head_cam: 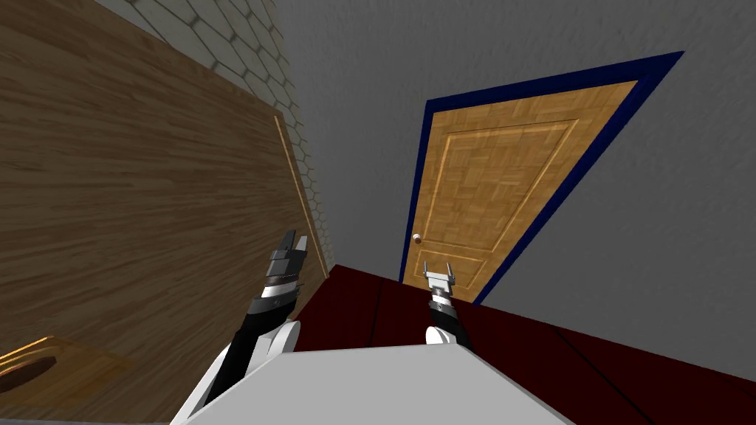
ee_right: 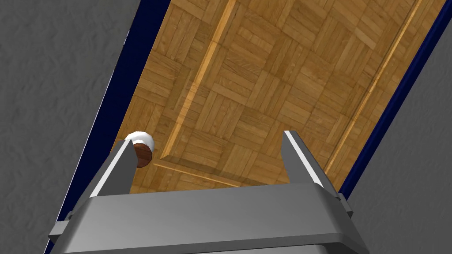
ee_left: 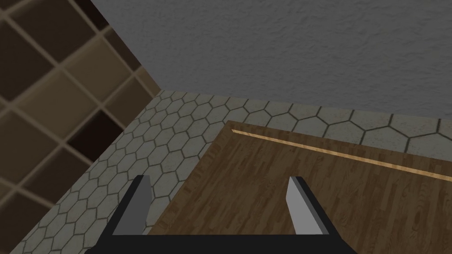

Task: Pull the door open

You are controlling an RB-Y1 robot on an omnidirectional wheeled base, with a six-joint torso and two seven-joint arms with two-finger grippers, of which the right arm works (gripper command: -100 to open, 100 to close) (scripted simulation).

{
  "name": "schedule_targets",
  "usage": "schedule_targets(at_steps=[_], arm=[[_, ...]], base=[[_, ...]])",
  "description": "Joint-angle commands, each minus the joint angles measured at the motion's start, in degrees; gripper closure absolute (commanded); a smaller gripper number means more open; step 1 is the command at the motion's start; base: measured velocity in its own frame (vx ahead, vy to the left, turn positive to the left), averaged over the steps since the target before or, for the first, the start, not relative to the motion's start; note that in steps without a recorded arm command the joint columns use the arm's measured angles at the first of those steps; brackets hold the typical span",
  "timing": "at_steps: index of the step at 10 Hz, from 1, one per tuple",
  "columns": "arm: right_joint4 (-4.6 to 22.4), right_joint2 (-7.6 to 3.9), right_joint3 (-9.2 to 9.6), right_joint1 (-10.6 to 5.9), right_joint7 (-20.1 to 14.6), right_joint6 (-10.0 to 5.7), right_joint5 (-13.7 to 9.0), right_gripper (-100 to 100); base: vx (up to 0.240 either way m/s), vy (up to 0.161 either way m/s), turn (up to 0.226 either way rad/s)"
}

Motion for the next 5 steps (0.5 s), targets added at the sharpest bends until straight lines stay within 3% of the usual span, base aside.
schedule_targets(at_steps=[1, 5], arm=[[2.4, -0.26, 0.66, -0.59, -2.0, -1.18, -2.0, -100], [7.3, -0.92, 2.11, -1.64, -6.3, -3.41, -6.7, -100]], base=[[0.064, -0.077, 0.138], [0.076, -0.066, 0.178]])
